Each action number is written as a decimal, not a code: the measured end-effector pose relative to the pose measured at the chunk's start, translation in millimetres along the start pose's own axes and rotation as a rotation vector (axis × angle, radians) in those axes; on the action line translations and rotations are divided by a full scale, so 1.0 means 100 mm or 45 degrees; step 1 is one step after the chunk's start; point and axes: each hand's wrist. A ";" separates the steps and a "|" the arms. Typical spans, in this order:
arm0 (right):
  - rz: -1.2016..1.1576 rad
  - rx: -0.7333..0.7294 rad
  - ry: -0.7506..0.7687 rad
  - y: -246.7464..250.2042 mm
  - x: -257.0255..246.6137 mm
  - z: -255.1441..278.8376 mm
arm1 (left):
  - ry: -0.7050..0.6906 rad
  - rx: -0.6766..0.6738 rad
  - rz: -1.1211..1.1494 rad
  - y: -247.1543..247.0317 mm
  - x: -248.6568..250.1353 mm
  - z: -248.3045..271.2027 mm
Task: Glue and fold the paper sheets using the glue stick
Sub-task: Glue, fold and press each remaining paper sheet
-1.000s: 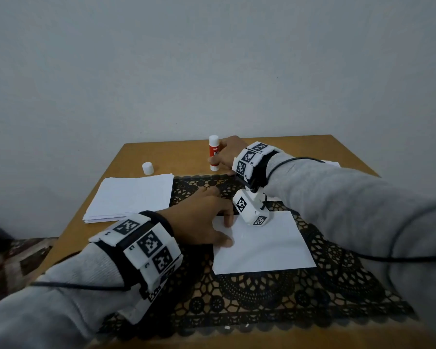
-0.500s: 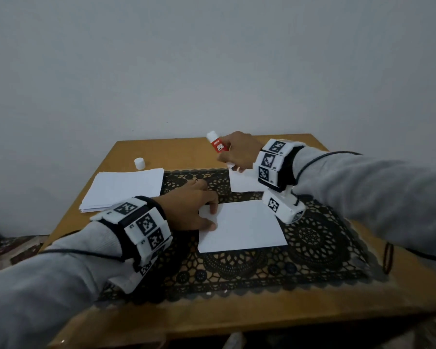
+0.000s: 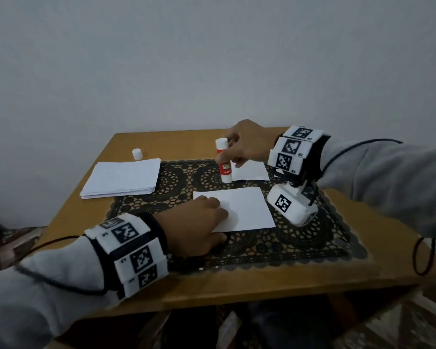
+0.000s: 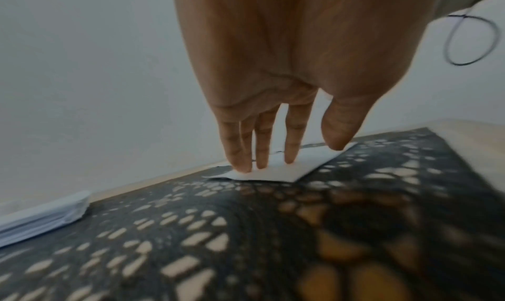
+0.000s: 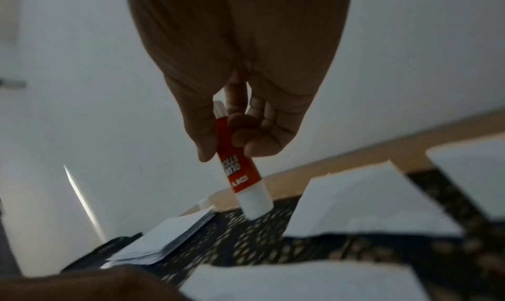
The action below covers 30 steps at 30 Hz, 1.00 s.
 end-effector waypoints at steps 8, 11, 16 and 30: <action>-0.059 -0.060 0.106 -0.49 0.01 -0.05 | 0.003 -0.047 -0.123 -0.12 0.08 0.02; -0.051 -0.090 0.130 -0.57 -0.02 -0.05 | 0.005 -0.052 -0.148 -0.11 0.10 0.03; -0.058 -0.120 0.167 -0.59 -0.02 -0.05 | 0.021 -0.069 -0.131 -0.07 0.08 0.01; 0.025 -0.061 0.199 -0.46 0.16 0.07 | 0.016 -0.095 -0.170 0.00 0.00 -0.06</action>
Point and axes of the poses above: each hand's wrist, its own z-axis away from the middle knuckle, its own y-axis out of the back of the hand, x = y × z, and after that the axes turned 8 degrees about -x, right-handed
